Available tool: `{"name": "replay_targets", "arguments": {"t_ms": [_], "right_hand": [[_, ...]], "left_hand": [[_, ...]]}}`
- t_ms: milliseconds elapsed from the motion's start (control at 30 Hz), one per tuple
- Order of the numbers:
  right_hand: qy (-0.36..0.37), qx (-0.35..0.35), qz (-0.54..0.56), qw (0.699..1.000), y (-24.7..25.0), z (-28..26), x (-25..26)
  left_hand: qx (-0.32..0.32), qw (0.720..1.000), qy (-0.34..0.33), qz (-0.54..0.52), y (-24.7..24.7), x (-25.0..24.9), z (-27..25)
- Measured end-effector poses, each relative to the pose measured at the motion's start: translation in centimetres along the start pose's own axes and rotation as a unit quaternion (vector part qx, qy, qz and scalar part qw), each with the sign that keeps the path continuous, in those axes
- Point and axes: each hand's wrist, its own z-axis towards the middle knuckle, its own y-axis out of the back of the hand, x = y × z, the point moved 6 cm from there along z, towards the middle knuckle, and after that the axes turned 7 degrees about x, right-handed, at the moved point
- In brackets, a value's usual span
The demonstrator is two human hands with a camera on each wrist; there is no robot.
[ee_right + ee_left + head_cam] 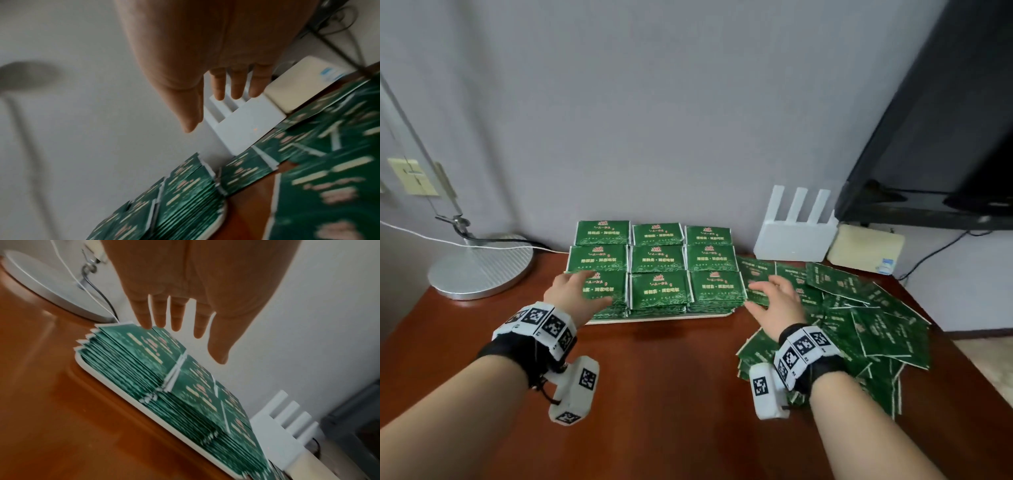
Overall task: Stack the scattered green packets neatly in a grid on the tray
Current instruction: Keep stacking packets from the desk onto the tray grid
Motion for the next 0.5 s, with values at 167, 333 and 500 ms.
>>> {"name": "replay_targets", "arguments": {"t_ms": [167, 333, 500], "right_hand": [[-0.079, 0.001, 0.016, 0.997, 3.1, -3.3, -8.8], [-0.133, 0.018, 0.009, 0.991, 6.1, -5.6, -17.0], [-0.152, 0.052, -0.01, 0.987, 7.8, -5.3, -23.7]], "left_hand": [[0.065, 0.995, -0.066, 0.049, -4.0, -7.1, -2.4], [0.143, 0.975, -0.132, 0.104, -10.0, -13.8, -4.0], [0.205, 0.961, -0.141, 0.118, -16.8, -19.0, -5.0]]}}
